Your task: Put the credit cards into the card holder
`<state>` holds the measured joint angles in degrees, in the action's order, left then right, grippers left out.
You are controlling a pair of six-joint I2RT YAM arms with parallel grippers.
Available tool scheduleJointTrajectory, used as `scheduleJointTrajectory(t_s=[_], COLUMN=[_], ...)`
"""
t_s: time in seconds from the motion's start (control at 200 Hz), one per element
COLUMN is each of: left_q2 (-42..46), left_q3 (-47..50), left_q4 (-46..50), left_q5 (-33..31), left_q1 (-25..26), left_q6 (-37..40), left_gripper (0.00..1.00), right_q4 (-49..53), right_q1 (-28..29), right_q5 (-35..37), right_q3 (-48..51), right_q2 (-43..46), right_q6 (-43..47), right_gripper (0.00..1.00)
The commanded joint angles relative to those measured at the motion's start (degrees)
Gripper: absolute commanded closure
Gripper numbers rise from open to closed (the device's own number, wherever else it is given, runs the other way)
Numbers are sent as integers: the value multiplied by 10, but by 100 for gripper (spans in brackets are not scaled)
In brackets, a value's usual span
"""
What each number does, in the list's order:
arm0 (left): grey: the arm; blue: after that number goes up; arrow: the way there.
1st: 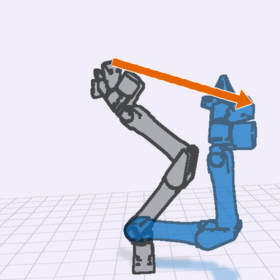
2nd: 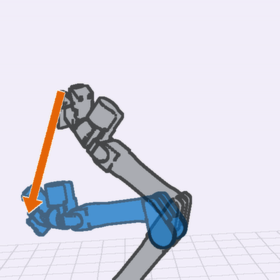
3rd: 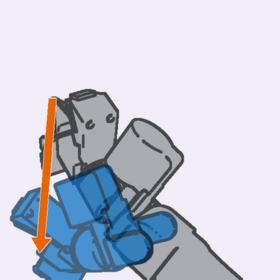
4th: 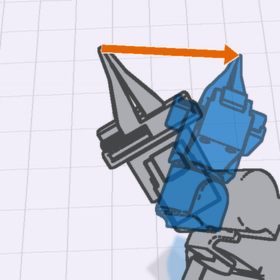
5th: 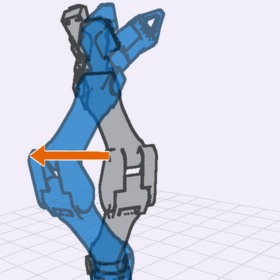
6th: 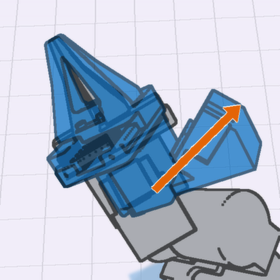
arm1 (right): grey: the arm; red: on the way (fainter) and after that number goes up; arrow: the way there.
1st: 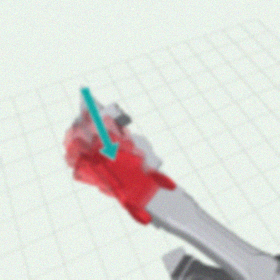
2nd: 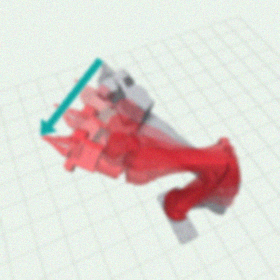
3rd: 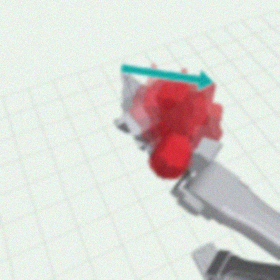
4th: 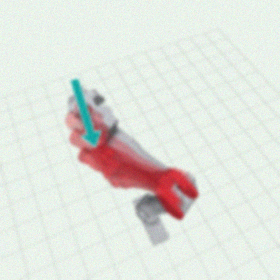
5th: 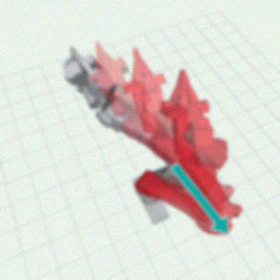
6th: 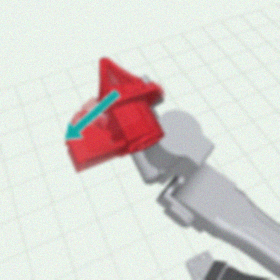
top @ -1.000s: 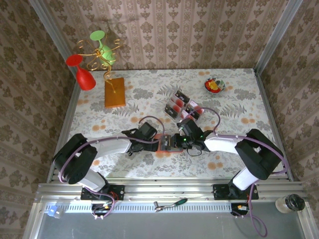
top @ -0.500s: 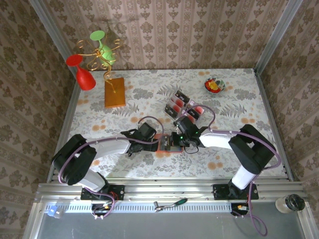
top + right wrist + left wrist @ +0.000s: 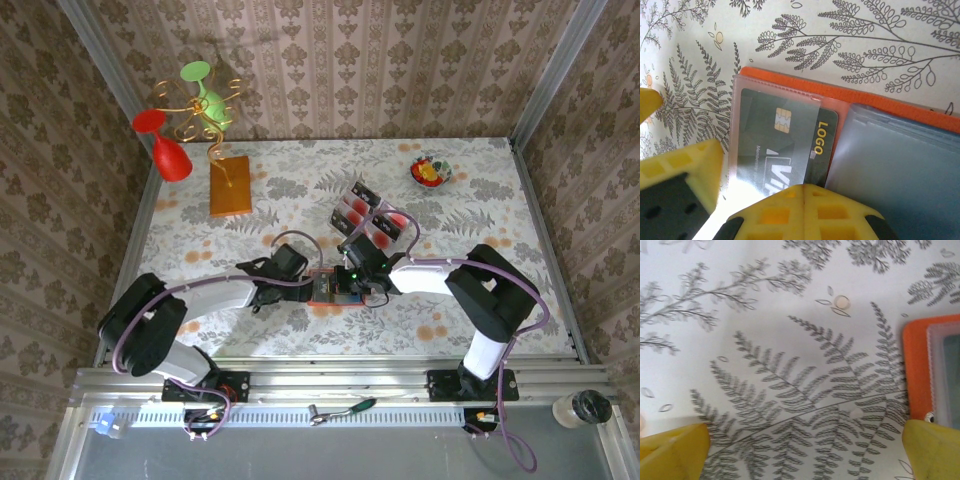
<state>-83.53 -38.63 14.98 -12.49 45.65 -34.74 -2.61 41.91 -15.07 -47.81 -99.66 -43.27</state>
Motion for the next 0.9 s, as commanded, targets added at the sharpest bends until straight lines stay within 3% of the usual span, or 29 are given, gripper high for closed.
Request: scheduleJointTrajectory(t_s=[0.0, 0.51, 0.895], left_q2=[24, -20, -26], left_q3=[9, 12, 12], left_q4=[25, -2, -5], left_q5=[0, 16, 17], left_q1=[-14, -14, -13], left_q6=[9, 11, 11], left_gripper=[0, 0, 0], right_q4=[15, 75, 71], right_q1=[5, 4, 14], right_q5=[0, 28, 22], right_q3=[-1, -25, -40], right_q2=[-2, 48, 14], right_q6=[-1, 29, 32], right_gripper=[93, 92, 93])
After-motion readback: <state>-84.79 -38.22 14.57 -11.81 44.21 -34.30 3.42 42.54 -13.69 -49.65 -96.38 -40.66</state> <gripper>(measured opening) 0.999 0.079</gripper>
